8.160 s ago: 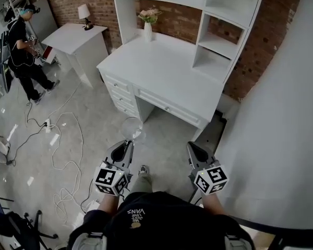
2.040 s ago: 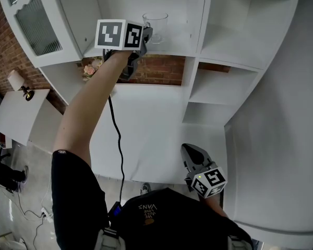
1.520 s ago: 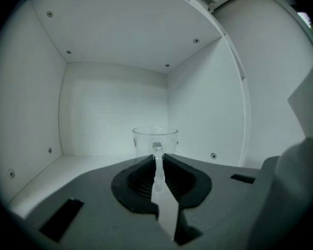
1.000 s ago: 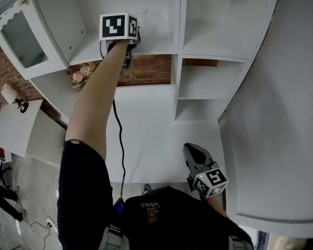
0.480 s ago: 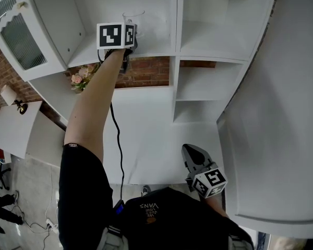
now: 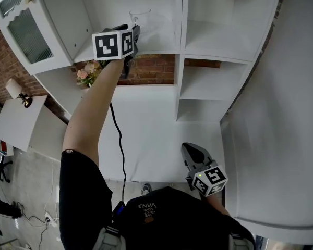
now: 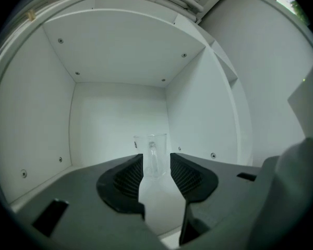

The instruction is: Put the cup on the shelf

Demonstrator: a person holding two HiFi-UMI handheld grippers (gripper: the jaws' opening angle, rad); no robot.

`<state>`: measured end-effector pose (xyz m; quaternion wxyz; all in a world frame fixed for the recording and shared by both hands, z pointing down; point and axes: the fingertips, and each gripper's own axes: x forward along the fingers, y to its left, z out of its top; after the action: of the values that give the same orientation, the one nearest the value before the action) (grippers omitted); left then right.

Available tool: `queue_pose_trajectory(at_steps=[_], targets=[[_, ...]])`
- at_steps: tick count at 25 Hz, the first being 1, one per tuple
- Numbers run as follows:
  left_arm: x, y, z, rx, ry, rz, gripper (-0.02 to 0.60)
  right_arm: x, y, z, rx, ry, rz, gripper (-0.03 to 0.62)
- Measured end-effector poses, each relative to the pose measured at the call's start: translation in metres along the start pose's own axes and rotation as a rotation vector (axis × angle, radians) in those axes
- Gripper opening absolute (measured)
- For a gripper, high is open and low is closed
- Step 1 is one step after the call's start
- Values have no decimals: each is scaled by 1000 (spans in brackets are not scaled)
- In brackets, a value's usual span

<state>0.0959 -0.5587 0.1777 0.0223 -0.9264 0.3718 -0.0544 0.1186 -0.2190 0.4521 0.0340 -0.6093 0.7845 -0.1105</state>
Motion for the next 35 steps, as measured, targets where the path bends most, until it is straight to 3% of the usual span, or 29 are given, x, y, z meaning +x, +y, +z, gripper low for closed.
queue_pose_trajectory(at_steps=[4,9,13,19,25,29,35], targets=[[-23,-6,-6,-1,-34,-33,143,2,6,-1,-4,7,38,-5],[-56,-17,-18,99,-71,-52,143,6,14,-6,-10,29,94,-5],[-84,-24,-36,109,-90,-66,143,9,22,-8,-16,46,140,-5],[-121,-31,-76,132,-93,-36,143,12,28,-11,-23,70,196,-5],[-154,-36,-116,68,-111,4,108,12,32,-15,-25,86,241,-5],[-178,-38,-146,11,-110,47,26,9,33,-18,-24,97,267,-5],[-210,-58,-200,8,-61,98,8,8,33,-26,-22,117,299,-5]])
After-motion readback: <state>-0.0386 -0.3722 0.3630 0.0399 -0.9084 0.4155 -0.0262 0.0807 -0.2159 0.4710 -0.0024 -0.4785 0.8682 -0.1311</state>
